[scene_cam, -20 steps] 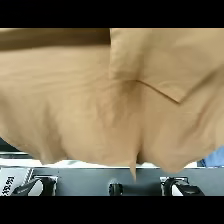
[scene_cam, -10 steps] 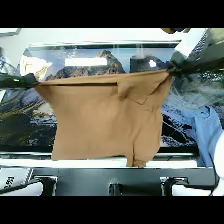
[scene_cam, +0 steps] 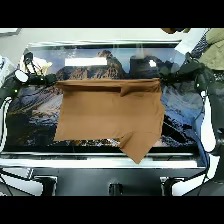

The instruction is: Fold the clothes and pants, and hang the long-sleeved shirts on hangers.

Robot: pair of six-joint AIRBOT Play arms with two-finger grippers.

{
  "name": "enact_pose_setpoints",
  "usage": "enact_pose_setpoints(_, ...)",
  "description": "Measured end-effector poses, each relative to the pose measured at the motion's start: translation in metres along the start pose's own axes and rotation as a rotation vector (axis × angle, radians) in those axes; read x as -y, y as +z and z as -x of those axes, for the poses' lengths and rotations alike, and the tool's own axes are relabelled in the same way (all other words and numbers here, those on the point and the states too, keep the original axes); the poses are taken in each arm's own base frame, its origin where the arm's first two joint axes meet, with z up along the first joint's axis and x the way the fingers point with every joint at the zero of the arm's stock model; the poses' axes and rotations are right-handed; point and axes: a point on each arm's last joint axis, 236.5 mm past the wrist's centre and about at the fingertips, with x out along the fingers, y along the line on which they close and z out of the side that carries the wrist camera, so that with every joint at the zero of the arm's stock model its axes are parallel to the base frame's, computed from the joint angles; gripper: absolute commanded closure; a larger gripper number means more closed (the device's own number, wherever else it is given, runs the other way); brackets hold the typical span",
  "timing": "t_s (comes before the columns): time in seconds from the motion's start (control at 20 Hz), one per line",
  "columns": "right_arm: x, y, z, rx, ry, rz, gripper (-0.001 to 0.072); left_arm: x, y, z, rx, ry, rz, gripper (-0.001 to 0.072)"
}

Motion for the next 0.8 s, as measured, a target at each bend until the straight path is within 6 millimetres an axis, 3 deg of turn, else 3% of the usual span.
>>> enact_pose_setpoints(0.25, 0.025, -0.029, -0.001, -0.124, -0.096, 0.027, 0.0686, 0.002, -0.034, -0.003, -0.146, -0.011, 0.002, 0.0693)
enact_pose_setpoints(0.6, 0.057, -0.057, 0.007, -0.251, -0.226, 0.048, 0.0685, 0.003, -0.110, -0.002, -0.440, -0.027, 0.013, 0.0693)
enact_pose_setpoints(0.8, 0.072, -0.075, 0.001, -0.331, -0.266, 0.033, 0.0684, 0.005, -0.141, -0.005, -0.536, -0.030, 0.015, 0.0683)
